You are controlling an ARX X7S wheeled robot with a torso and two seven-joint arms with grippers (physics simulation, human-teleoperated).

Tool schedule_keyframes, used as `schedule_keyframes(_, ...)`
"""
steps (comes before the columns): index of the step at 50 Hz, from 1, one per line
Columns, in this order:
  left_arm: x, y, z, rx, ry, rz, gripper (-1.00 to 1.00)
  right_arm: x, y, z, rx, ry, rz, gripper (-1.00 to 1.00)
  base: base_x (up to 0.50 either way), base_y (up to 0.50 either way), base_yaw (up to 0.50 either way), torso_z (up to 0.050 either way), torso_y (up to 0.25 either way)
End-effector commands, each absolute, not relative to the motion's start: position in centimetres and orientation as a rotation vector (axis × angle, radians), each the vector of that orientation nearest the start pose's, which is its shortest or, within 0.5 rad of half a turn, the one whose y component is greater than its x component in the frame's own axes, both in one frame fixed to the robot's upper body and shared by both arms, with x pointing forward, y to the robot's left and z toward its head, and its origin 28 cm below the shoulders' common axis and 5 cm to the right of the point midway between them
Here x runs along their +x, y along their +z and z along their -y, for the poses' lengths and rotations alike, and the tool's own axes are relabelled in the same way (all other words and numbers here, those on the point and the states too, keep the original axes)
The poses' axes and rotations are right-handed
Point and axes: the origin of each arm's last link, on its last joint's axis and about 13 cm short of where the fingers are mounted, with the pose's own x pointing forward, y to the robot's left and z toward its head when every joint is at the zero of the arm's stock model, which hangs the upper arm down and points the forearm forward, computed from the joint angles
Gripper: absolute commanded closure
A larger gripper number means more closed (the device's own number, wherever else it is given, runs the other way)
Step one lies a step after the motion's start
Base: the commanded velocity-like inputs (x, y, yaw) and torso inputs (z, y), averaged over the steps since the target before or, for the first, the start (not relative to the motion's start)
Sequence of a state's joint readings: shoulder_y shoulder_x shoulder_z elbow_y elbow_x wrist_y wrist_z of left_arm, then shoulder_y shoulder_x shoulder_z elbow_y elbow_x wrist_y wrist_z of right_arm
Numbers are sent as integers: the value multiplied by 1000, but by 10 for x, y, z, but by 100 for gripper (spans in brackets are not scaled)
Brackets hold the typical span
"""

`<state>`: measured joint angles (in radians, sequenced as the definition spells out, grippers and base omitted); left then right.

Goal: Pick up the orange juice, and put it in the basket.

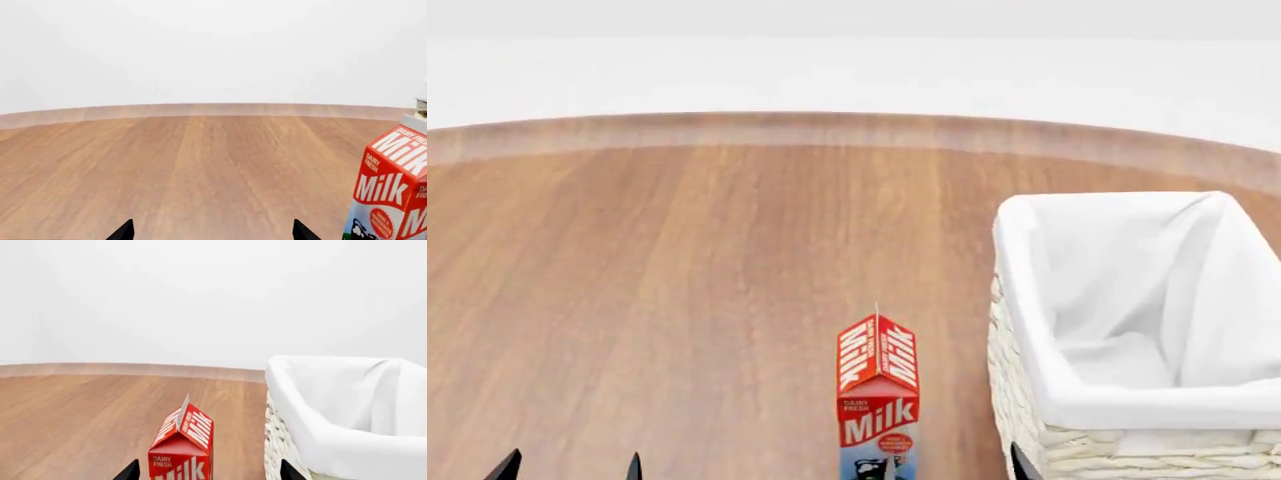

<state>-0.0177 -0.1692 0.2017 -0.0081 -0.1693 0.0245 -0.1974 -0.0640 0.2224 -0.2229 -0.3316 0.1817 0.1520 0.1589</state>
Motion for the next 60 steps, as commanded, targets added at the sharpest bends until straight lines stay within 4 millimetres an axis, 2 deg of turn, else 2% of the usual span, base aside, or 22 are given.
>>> schedule_keyframes(1, 211, 13, -205, 0, 0, 0, -100, 167, 55, 89, -15, 177, 70, -100, 0, 0, 0, 0, 0)
schedule_keyframes(10, 211, 13, -205, 0, 0, 0, -100, 153, 56, 86, -16, 208, 83, -100, 0, 0, 0, 0, 0)
schedule_keyframes(29, 211, 13, -205, 0, 0, 0, -100, 127, 46, 81, -41, 288, 73, -100, 0, 0, 0, 0, 0)
schedule_keyframes(30, 211, 13, -205, 0, 0, 0, -100, 111, 29, 78, -66, 349, 40, -100, 0, 0, 0, 0, 0)
schedule_keyframes(53, 211, 13, -205, 0, 0, 0, -100, 106, 21, 77, -59, 365, 27, -100, 0, 0, 0, 0, 0)
schedule_keyframes(60, 211, 13, -205, 0, 0, 0, -100, 109, 11, 74, -60, 369, 9, -100, 0, 0, 0, 0, 0)
